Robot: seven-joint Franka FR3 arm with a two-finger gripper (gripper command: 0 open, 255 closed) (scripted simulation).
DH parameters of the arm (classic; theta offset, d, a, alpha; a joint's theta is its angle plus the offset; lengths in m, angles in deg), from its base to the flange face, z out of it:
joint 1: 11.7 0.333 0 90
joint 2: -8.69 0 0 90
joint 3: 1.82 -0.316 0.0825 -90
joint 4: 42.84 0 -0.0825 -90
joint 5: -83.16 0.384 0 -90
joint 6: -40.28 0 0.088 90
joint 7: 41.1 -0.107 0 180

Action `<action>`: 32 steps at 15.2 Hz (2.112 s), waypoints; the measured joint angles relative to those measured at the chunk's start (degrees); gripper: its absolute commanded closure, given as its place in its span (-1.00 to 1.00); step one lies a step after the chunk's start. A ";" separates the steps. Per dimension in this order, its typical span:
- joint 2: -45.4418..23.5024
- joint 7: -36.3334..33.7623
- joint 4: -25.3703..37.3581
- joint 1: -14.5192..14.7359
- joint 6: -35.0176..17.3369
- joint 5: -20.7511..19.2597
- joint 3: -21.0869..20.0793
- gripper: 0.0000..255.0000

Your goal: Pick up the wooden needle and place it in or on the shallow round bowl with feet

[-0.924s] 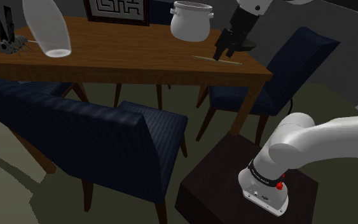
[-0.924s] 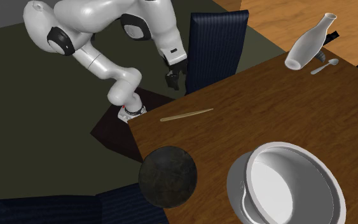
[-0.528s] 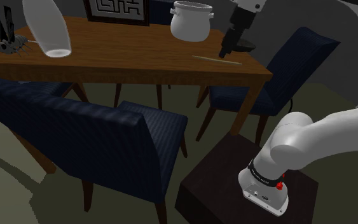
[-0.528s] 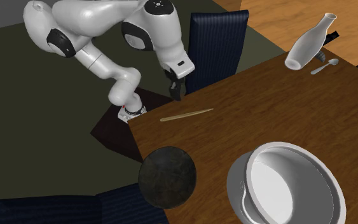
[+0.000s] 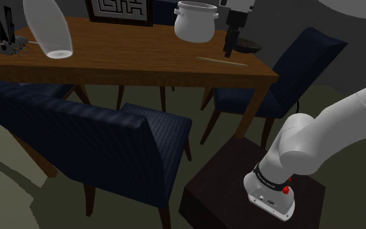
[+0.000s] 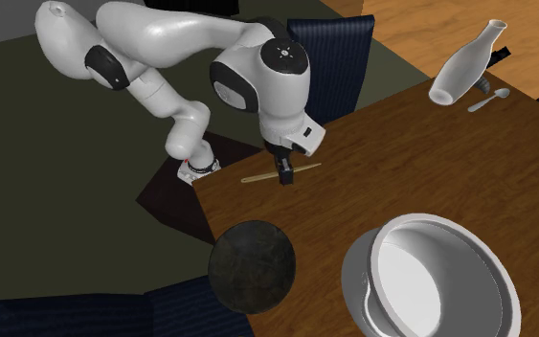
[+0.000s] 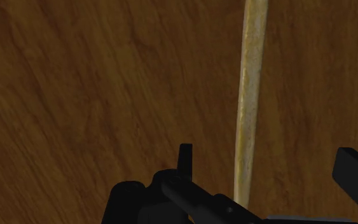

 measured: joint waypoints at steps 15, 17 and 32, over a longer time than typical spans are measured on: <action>0.76 0.97 -5.39 -0.11 -4.85 -0.74 0.38 1.00; 0.75 0.95 -5.06 -0.15 -5.80 -1.15 0.43 1.00; -0.68 1.16 1.11 0.30 0.70 -0.04 0.27 1.00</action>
